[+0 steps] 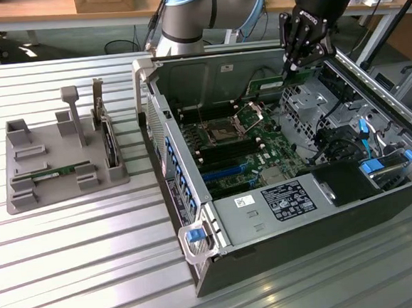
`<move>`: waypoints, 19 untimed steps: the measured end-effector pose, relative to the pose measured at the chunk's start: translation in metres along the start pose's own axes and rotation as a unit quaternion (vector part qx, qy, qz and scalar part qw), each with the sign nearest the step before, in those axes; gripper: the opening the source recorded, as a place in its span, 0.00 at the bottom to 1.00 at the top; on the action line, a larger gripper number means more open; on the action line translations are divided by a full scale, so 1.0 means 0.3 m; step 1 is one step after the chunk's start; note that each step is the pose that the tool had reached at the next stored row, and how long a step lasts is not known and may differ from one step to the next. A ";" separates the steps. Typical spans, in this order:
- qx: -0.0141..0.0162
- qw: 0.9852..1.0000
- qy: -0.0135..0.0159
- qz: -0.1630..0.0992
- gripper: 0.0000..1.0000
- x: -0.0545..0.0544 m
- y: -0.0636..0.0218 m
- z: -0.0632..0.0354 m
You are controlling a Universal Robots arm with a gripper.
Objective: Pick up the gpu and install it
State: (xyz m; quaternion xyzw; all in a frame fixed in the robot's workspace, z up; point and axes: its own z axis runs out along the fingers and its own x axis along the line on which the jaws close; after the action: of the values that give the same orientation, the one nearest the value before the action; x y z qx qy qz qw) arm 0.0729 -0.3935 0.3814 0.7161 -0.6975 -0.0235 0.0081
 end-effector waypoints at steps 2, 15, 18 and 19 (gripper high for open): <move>0.000 1.000 0.000 0.000 0.12 0.000 0.000 0.002; 0.000 1.000 0.000 0.000 0.12 0.000 -0.001 0.016; 0.000 1.000 0.000 0.000 0.12 0.000 -0.001 0.018; 0.000 1.000 0.000 0.000 0.12 0.000 -0.001 0.018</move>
State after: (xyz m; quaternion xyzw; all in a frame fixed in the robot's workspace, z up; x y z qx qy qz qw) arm 0.0729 -0.3935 0.3759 0.7161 -0.6975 -0.0235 0.0081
